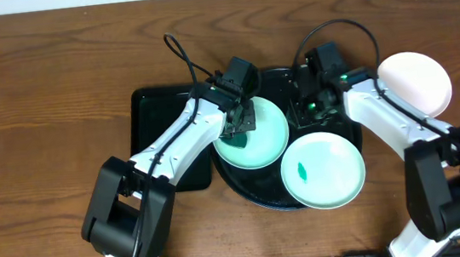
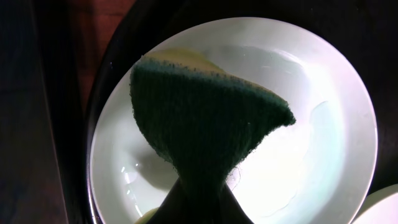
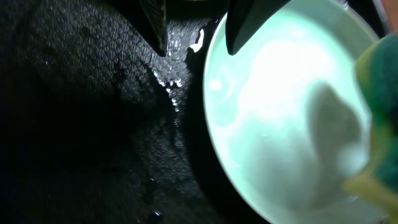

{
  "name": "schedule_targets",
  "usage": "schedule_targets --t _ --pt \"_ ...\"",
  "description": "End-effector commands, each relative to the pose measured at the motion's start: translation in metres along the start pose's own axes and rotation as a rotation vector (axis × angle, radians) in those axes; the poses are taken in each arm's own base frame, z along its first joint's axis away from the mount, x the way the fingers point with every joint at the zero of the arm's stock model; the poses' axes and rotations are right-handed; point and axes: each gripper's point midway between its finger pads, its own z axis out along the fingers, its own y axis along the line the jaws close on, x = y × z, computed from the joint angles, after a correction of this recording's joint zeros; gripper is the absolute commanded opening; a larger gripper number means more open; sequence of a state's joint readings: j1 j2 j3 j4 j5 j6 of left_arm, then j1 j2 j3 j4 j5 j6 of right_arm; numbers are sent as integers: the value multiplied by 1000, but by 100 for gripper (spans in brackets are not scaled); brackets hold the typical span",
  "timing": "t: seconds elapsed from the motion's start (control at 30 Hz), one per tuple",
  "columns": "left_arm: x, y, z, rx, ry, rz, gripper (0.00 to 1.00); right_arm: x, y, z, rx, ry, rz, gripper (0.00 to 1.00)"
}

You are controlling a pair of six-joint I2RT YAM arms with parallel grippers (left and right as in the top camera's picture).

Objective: Clean dirty plates on tray and stack at the side

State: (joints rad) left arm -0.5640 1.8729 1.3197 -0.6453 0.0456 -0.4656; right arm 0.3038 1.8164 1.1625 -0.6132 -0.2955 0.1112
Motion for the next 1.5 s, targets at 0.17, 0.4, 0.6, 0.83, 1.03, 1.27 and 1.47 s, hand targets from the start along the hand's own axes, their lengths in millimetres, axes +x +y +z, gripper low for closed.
schedule_targets --t 0.17,0.4,0.6,0.83,1.03,1.27,1.47 --pt "-3 2 -1 -11 -10 16 7 -1 -2 13 45 11 27 28" --pt "-3 2 -1 -11 -9 17 7 0 8 20 37 15 -1 29" --pt "-3 2 -1 -11 -9 17 7 2 6 23 62 20 -2 24" --pt "-3 2 -1 -11 -9 17 7 7 1 38 63 48 19 22" --pt "-3 2 -1 -11 -9 17 8 6 7 39 32 46 18 5" --pt "-3 2 -1 -11 -9 16 7 6 7 39 32 45 18 1" --pt "-3 3 0 -12 -8 -61 8 6 7 39 32 45 18 1"
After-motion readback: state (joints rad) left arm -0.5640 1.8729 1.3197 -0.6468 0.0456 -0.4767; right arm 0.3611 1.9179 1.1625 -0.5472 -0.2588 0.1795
